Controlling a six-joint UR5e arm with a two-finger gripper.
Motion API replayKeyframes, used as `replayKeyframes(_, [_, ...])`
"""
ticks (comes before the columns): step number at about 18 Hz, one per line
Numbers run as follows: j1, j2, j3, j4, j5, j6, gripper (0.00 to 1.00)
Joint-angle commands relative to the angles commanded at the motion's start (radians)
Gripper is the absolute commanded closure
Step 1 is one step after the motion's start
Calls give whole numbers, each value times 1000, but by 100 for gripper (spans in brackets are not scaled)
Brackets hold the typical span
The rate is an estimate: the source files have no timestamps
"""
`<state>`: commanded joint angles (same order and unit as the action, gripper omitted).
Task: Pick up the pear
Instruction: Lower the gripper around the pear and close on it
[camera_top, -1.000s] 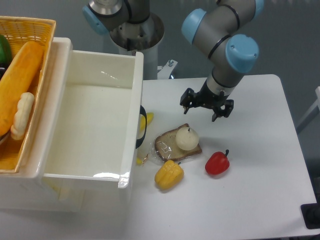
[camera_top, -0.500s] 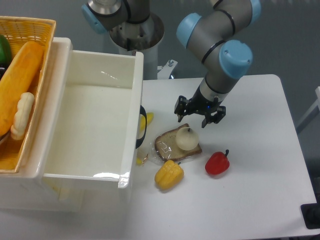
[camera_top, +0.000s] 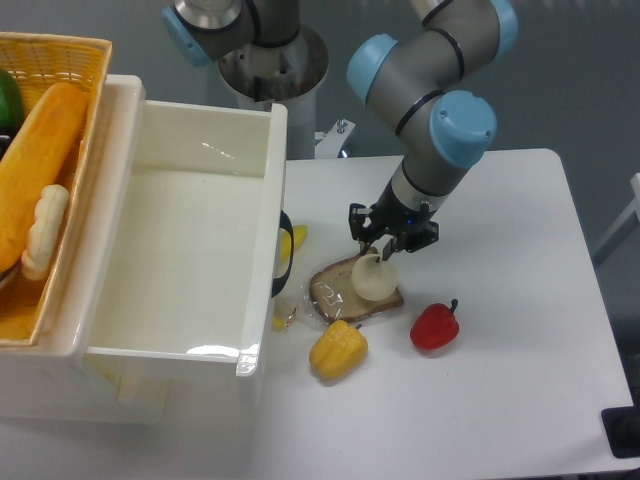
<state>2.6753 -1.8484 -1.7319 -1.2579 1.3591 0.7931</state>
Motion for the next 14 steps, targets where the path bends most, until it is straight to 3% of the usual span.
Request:
replayKeyframes(10, [-2, -23, 20, 2, 0, -26, 59])
replayKeyframes(11, [-2, -23, 20, 2, 0, -26, 64])
replayKeyframes(14, [0, -23, 20, 2, 0, -25, 92])
